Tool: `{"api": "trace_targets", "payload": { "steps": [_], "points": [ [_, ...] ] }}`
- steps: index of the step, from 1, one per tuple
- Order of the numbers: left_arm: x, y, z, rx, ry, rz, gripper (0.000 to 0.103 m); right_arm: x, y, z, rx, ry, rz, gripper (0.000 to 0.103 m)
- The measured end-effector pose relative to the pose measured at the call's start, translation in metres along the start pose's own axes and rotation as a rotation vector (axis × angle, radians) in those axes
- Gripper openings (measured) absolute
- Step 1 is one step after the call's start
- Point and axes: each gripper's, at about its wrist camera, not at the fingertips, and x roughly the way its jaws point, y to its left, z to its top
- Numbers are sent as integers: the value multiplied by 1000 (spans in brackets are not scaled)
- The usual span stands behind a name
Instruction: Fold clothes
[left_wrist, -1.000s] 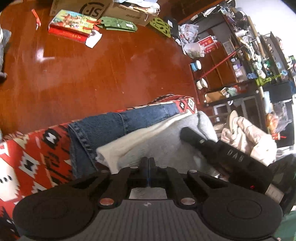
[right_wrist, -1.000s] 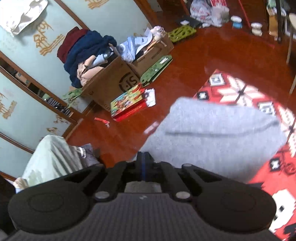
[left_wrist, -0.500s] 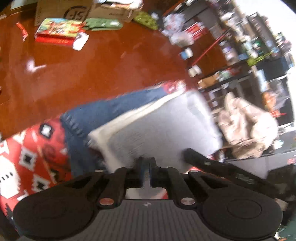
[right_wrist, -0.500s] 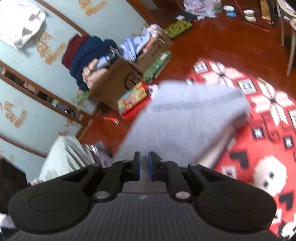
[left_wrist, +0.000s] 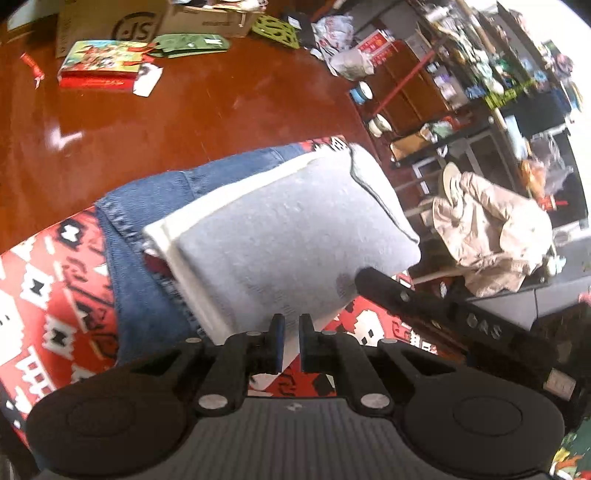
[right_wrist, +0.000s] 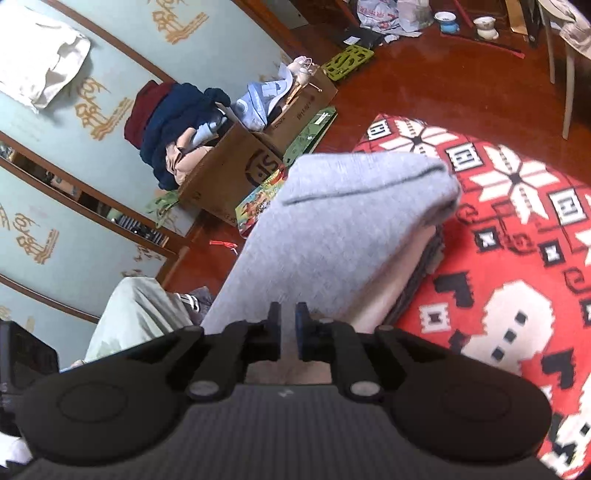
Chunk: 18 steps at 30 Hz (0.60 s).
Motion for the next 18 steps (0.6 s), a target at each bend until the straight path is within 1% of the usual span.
{"api": "trace_targets", "payload": {
  "steps": [2,5,9,10,11,12,13,15,16,18],
  "points": [
    [9,0,-1,13,13,22,6,4,-1,8,-16,3,-28,11],
    [13,3,0,19,24,35,5,1,-18,23,20,-33,-53,7],
    [14,6,1,32,34,40,5,-13,-43,39,57,-95,-106,7],
    [14,5,1,38,36,42,5,-15,-50,42,67,-108,-131,7],
    [14,5,1,43,38,43,5,-17,-57,45,76,-117,-167,11],
    [13,5,1,46,39,43,5,-19,-64,48,91,-126,-191,11],
    [11,4,0,49,39,42,5,-23,-71,50,116,-139,-197,11],
    [8,2,-1,58,40,41,5,-31,-79,53,156,-164,-181,11],
    [7,1,-2,64,40,40,5,-35,-77,52,152,-171,-171,11],
    [4,-5,-5,98,34,47,9,-41,-71,49,134,-175,-157,14]
  ]
}}
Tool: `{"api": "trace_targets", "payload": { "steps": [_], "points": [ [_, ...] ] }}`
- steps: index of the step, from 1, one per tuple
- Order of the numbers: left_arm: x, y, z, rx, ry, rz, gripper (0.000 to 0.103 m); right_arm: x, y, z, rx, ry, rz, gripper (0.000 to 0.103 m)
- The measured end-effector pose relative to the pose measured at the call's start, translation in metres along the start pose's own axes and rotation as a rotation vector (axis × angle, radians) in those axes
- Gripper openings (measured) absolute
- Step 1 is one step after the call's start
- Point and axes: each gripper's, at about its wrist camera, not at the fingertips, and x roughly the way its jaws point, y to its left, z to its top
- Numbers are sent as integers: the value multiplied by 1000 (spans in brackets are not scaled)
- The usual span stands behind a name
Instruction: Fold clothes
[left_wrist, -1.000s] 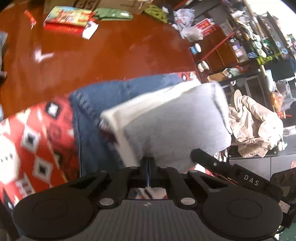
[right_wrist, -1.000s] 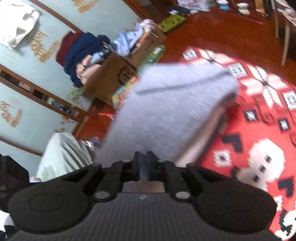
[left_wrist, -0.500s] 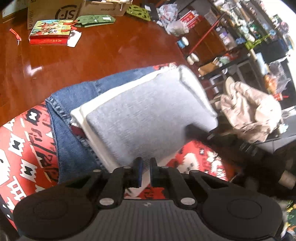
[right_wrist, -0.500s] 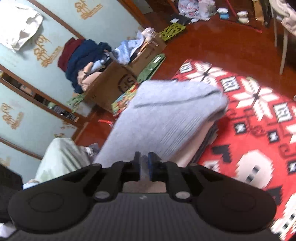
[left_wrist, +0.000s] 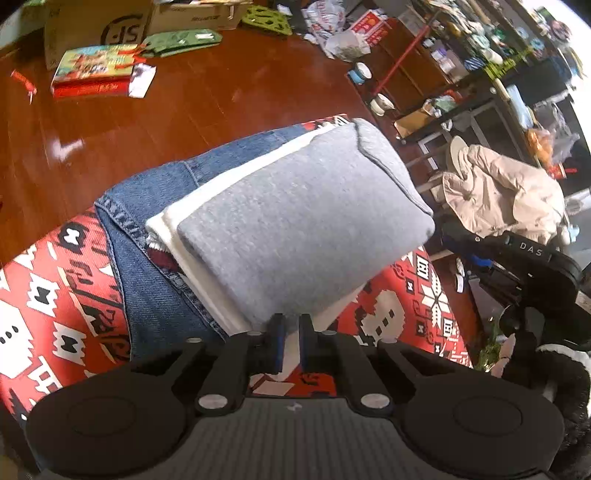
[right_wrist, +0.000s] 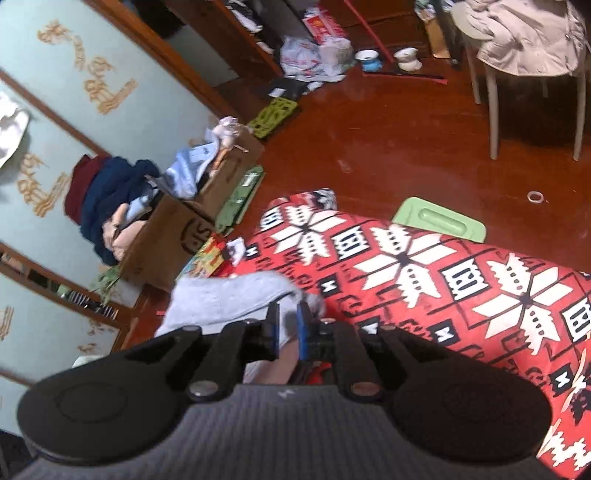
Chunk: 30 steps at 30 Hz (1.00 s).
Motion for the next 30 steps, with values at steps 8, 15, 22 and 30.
{"api": "trace_targets", "payload": {
  "steps": [8,15,22,30],
  "points": [
    [-13,-22,-18,203,-102,54,51,-31,35,-46,-93,-13,12,37],
    [-16,-9,-47,255,-198,59,75,-52,40,-104,-175,-86,-40,77],
    [-15,17,-80,283,-240,64,87,-63,36,-164,-205,-181,-52,96],
    [-25,30,-125,347,-313,121,87,-89,48,-243,-287,-278,-120,102]
  ]
}}
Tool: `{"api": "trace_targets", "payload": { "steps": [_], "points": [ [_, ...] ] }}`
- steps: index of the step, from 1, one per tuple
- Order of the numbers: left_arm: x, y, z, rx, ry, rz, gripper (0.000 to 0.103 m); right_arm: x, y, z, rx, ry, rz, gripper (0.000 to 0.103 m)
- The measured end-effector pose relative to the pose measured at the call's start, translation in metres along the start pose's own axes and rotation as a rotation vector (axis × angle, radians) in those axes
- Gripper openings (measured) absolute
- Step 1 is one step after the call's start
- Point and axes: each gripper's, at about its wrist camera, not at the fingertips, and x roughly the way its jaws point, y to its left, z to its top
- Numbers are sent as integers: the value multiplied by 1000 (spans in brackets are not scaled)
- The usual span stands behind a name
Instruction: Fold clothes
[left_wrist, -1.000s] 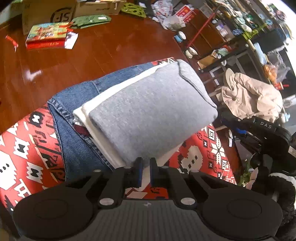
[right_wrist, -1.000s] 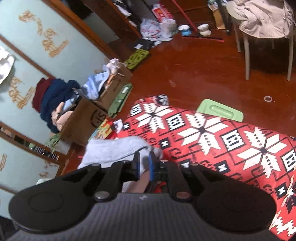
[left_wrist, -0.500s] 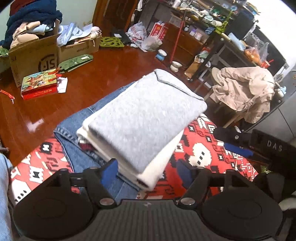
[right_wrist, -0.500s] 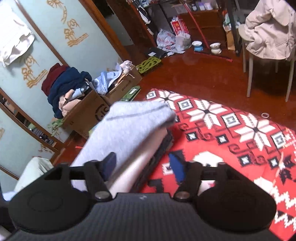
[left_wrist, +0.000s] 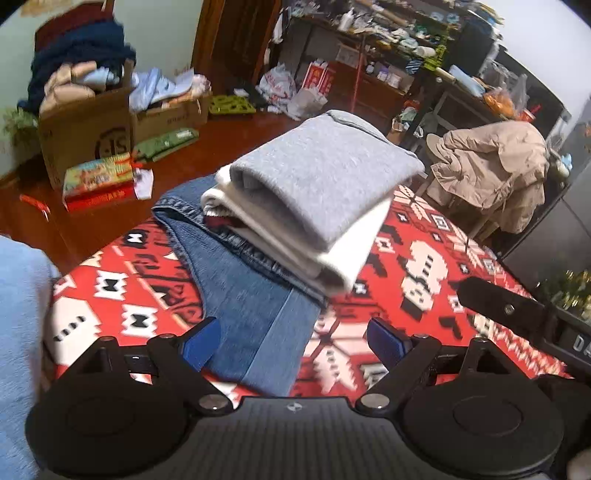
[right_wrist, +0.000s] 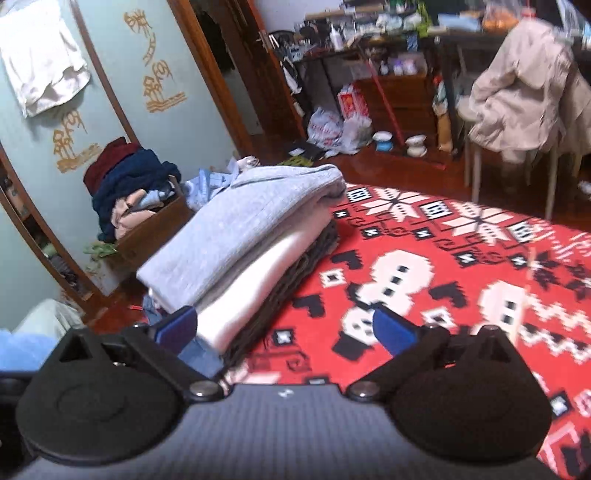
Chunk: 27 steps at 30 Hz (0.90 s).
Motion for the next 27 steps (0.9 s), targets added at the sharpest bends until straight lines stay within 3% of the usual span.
{"api": "trace_targets", "payload": {
  "steps": [3,15,19,24,27],
  "points": [
    [-24,-11,-13,47,-44,19,87,-33,14,-17,-21,-14,-50,102],
    [-128,-40,-41,138,-43,-10,91,-171,50,-46,1,-73,-142,102],
    [-146,-37,-51,135,-40,-2,79,-193,59,-55,-5,-79,-128,102],
    [-159,-34,-57,150,-89,55,80,-210,70,-61,-14,-88,-116,102],
    [-168,-41,-59,214,-139,74,80,-212,73,-61,-12,-86,-116,102]
  ]
}}
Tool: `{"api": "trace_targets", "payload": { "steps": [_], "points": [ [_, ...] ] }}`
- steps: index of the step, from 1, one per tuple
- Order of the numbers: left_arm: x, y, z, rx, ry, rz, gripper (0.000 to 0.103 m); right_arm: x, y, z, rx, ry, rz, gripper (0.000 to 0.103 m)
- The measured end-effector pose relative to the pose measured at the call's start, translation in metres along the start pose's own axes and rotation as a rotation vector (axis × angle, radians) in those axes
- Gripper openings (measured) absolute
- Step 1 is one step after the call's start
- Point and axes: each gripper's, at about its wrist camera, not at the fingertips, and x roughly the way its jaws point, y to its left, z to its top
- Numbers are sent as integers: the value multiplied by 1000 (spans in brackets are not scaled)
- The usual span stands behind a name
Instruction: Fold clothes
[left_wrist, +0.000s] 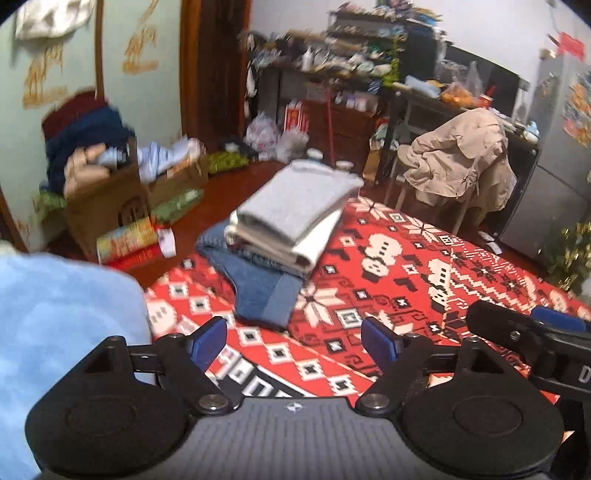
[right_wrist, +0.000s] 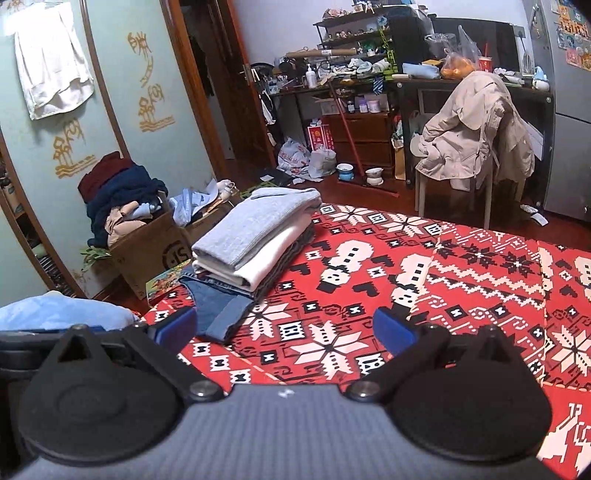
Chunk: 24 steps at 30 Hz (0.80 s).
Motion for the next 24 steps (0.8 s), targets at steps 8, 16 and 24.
{"api": "trace_targets", "payload": {
  "steps": [8,16,24],
  "points": [
    [-3,-4,11,10,-10,22,77,2,3,5,0,7,0,102],
    [0,0,16,-10,12,47,77,7,7,12,-1,14,-18,102],
    [4,3,13,-29,24,47,77,14,6,10,8,26,-11,102]
  ]
}}
